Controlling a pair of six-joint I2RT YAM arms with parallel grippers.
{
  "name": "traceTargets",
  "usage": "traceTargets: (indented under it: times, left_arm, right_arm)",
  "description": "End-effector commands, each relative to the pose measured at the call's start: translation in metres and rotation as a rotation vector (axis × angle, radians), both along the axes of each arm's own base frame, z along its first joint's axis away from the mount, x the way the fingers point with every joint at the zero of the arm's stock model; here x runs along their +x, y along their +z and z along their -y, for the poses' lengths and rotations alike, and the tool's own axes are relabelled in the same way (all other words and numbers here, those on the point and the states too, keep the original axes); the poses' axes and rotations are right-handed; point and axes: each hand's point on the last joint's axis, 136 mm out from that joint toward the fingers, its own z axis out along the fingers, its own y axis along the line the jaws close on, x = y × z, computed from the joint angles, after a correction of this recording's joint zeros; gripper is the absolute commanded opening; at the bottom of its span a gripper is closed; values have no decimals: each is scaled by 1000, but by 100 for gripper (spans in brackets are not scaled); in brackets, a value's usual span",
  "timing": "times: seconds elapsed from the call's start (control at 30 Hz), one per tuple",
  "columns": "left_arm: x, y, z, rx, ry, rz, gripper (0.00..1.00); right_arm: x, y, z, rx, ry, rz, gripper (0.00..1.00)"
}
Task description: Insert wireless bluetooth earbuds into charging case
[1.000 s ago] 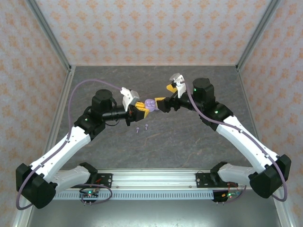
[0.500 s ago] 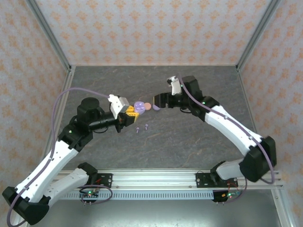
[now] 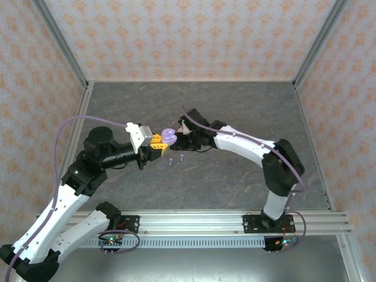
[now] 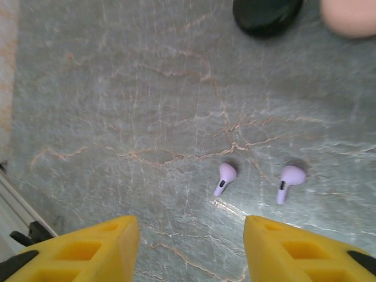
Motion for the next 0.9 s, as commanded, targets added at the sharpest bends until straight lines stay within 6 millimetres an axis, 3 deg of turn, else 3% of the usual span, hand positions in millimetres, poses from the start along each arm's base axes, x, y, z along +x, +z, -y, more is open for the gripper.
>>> traceTargets:
  times: [0.0,0.17,0.43,0.87]
  left_arm:
    - [-9,20,4,-24,-50,52,15]
    - [-9,20,5,-26,-51,47,15]
    - [-7,20,5,-30,-45,44,15]
    - [-3,19,7,-26,-46,33,15]
  right_arm:
    - [-4,-23,-1,-97,-28,-56,49]
    - [-6,-40,-15,-154,16,-74,45]
    - [-5,-66,-18,-243,45,-86,44]
    - [-5,-89,-24,-276,61,-117,37]
